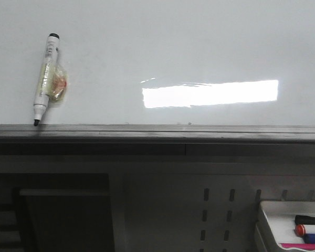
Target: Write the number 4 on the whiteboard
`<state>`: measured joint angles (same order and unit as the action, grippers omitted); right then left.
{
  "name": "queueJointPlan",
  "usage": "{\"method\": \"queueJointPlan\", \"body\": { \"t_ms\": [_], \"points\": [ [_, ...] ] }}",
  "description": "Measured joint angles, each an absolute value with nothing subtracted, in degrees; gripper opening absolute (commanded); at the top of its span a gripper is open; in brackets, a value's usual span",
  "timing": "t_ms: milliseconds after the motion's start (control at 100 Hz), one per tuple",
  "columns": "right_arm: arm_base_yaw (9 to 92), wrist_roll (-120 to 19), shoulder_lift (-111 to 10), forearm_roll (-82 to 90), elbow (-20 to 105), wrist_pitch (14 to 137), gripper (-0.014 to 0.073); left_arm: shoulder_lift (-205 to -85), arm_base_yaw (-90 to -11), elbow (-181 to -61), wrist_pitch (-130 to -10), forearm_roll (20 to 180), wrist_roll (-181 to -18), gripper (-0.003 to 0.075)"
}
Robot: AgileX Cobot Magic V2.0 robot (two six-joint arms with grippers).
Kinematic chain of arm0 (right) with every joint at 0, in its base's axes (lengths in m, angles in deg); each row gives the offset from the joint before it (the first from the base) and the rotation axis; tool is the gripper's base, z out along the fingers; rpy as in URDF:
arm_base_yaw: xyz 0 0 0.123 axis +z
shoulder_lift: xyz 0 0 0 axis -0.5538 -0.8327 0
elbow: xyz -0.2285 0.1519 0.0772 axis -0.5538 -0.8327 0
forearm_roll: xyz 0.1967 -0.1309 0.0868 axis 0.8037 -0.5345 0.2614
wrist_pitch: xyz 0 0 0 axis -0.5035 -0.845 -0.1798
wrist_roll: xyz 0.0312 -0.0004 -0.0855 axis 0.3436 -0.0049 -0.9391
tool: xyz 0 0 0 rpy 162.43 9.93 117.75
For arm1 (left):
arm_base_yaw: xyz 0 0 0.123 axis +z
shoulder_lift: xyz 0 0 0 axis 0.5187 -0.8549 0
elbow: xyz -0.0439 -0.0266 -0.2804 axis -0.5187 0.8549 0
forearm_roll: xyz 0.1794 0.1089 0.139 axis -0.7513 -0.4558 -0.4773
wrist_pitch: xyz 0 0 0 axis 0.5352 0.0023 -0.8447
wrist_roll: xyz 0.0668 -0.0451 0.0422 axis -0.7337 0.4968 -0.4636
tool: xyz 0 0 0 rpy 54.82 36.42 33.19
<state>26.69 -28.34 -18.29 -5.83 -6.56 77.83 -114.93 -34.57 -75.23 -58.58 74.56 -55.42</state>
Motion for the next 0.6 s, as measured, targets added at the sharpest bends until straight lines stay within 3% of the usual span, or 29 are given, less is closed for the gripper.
{"method": "queueJointPlan", "body": {
  "t_ms": [180,300,600],
  "points": [
    [26.7,-28.3,-18.3,-5.8,-6.6,78.7,-0.0064,-123.6,-35.3,-75.2,-41.6,73.0,-55.4,0.0519],
    [26.7,-28.3,-18.3,-5.8,-6.6,78.8,-0.0064,-128.0,-40.3,-75.4,-34.1,65.5,-51.3,0.0491],
    [26.7,-28.3,-18.3,-5.8,-6.6,79.2,-0.0064,-139.5,-55.5,-75.5,-29.9,61.8,-44.5,0.044]
  ]
}}
